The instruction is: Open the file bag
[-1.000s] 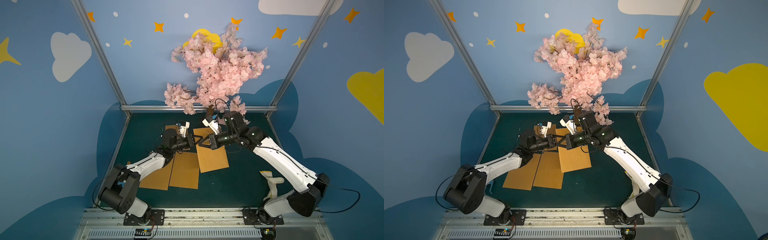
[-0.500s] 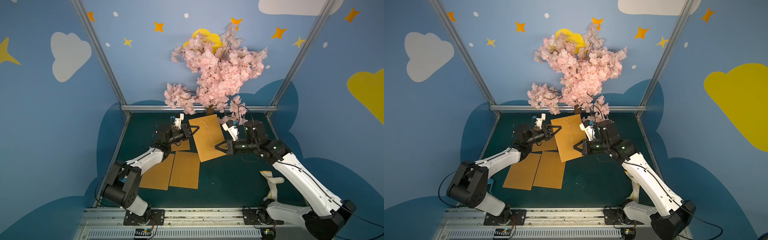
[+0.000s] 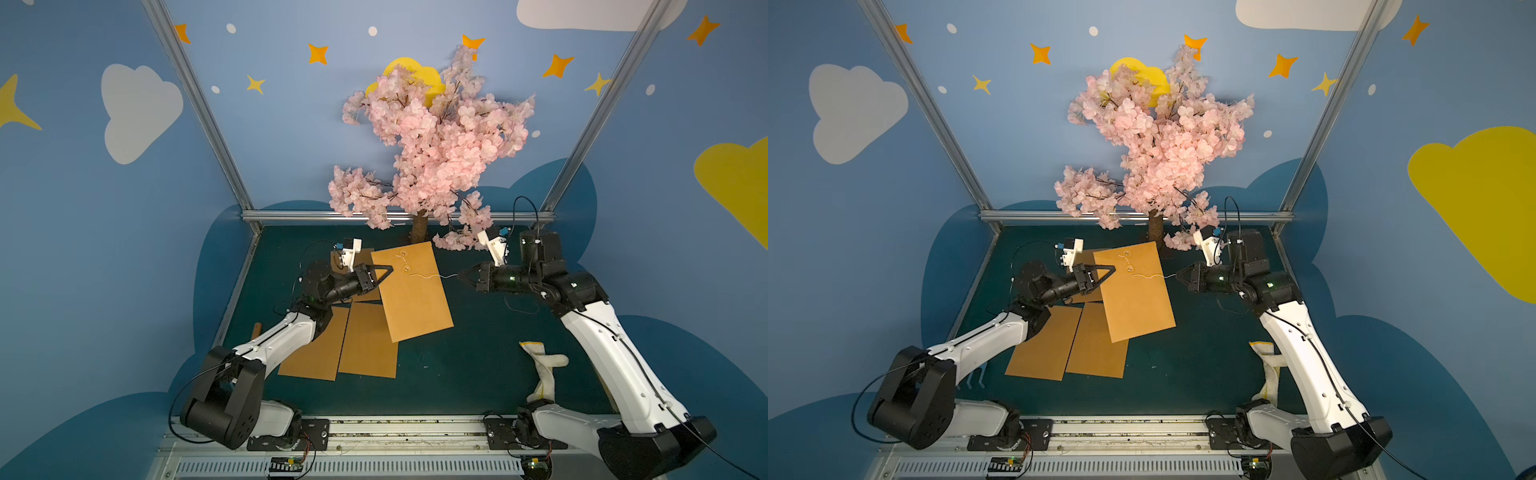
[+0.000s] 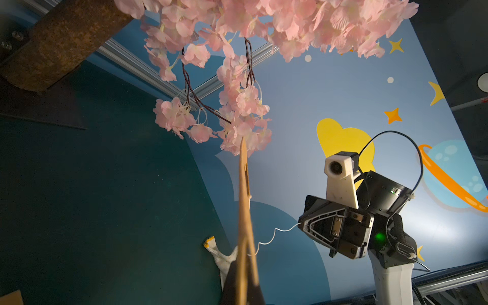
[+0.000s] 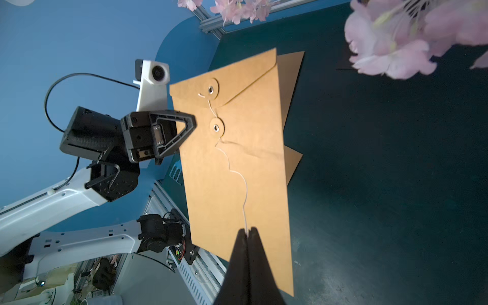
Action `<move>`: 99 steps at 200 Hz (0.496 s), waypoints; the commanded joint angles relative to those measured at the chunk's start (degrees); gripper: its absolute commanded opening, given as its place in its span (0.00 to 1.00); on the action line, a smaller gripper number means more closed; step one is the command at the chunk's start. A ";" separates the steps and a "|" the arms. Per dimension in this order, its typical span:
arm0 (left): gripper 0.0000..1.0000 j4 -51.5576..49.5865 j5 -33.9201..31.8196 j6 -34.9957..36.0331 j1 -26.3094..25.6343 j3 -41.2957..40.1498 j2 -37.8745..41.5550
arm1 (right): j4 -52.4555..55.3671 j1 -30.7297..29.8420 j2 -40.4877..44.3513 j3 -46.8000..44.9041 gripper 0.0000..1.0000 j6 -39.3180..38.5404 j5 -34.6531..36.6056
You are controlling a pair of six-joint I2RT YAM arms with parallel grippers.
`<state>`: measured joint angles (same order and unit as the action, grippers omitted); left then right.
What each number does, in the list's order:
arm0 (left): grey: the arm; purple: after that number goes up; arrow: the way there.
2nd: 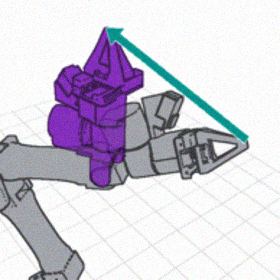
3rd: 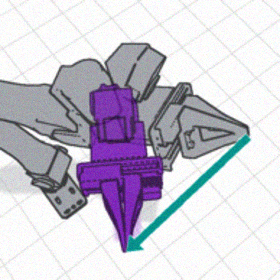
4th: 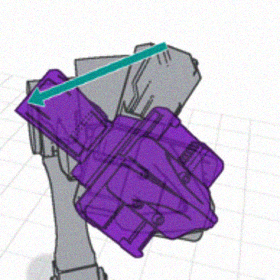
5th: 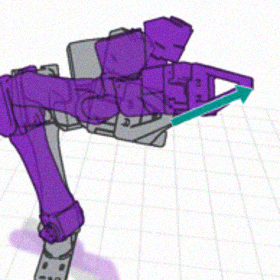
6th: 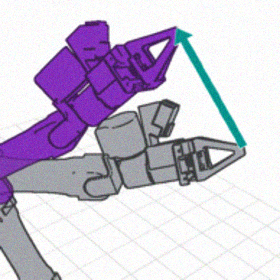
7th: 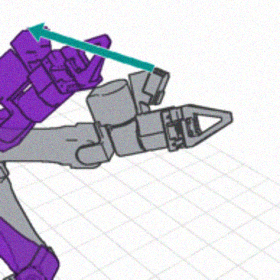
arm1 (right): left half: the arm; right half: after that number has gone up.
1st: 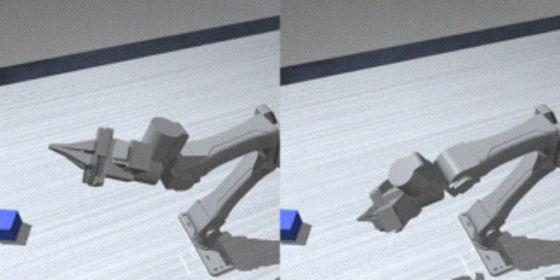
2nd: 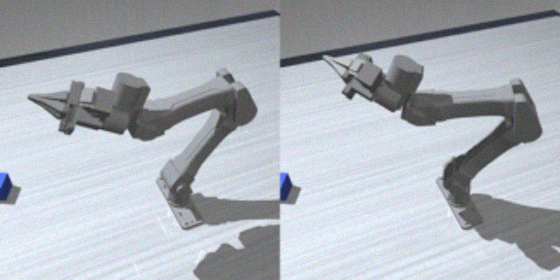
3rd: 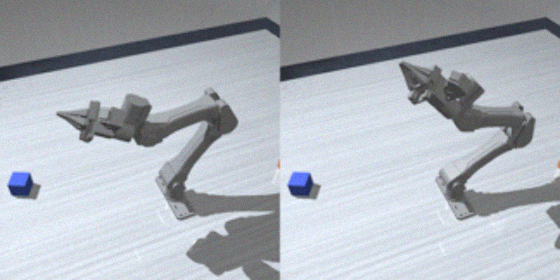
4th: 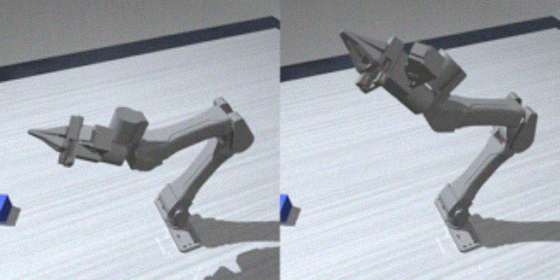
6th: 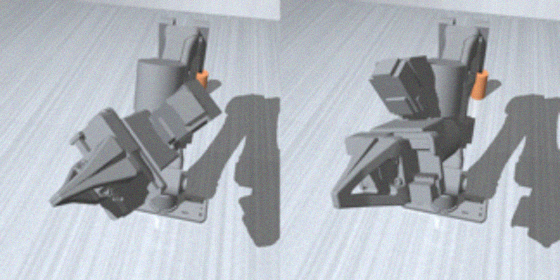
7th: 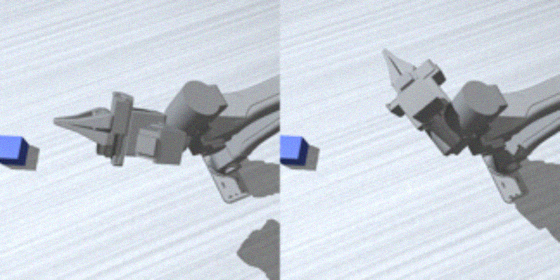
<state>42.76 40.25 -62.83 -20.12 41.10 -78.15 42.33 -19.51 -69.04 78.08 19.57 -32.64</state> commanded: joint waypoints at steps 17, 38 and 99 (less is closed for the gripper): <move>0.02 -2.15 0.93 2.35 0.17 -2.79 5.12 | 1.34 1.48 -2.63 4.15 0.00 -2.07 -1.54; 0.02 -4.15 0.06 3.16 0.18 -3.95 7.63 | 1.57 2.29 -3.21 4.65 0.00 -2.35 -1.58; 0.03 -8.32 0.61 5.20 0.35 -4.31 11.00 | 1.27 4.28 -4.38 5.40 0.00 -2.42 -2.42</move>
<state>36.27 40.10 -59.53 -19.99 36.84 -67.59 43.13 -15.94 -72.58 81.43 17.91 -33.93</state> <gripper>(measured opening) 0.048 0.047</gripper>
